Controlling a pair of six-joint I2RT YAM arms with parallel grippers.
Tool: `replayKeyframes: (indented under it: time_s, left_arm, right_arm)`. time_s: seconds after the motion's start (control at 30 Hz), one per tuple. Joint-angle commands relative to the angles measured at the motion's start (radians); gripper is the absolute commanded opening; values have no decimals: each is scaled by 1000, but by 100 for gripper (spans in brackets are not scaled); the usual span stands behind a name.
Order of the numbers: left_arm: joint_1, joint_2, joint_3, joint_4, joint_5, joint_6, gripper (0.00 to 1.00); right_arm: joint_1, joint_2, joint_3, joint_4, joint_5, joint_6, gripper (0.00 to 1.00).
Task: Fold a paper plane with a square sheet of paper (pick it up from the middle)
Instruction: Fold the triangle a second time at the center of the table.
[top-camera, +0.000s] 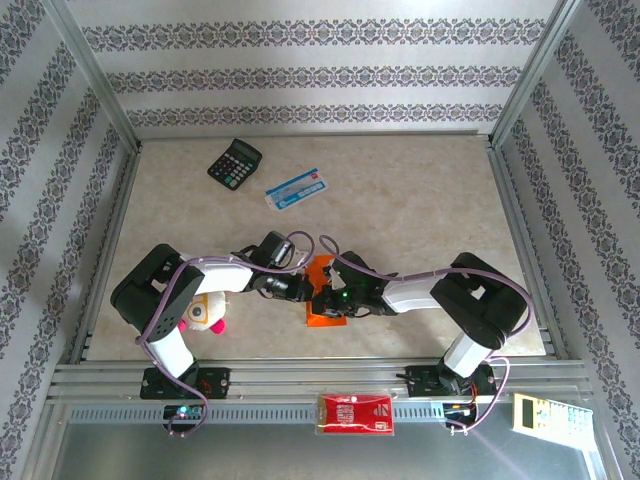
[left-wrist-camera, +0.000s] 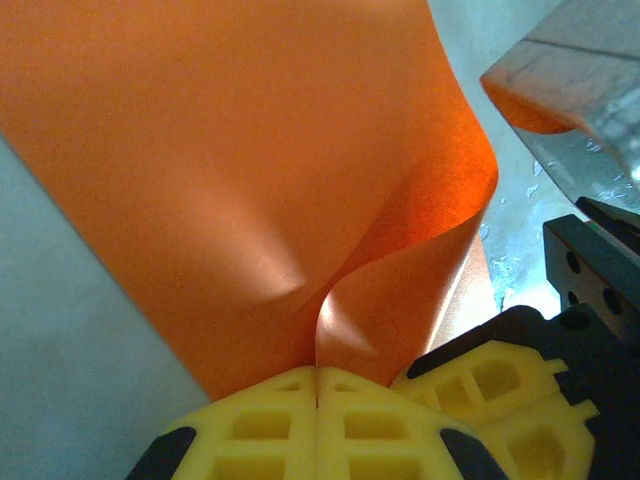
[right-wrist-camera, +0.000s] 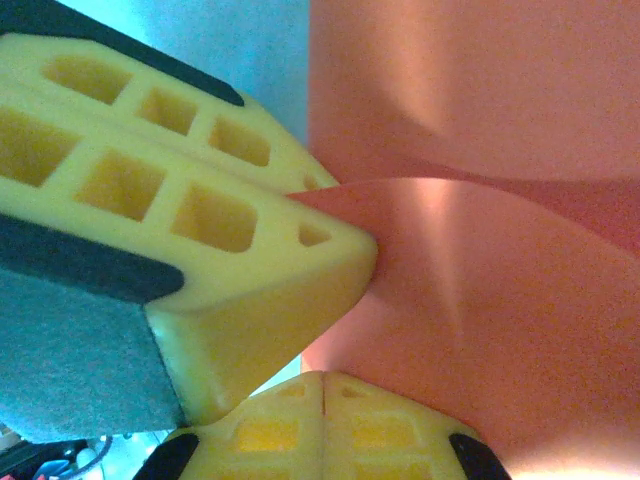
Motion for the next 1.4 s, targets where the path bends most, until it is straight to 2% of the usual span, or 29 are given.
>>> replayKeyframes:
  time_s: [0.0,0.3,0.73,1.1,1.37]
  left_arm:
    - [8,54,-17,-85,-62,32,0]
    - [8,52,-16,-91,-63,33,0]
    - [8,53,-16,-95,-62,37,0]
    - [7,52,-16,-100,-66,41,0]
    - [8,51,-16,-101,-64,42,0]
  right_arm:
    - [-19,25,-23,-9,10,-21,0]
    - [-29,-78,-5,-26,-4,-9,0]
    - [-75,9,-28,-24,9,-56,0]
    - [-100,-94,-26,-53,-10,-48,0]
    - [-141,-19,-21,-57,-8,-90,0]
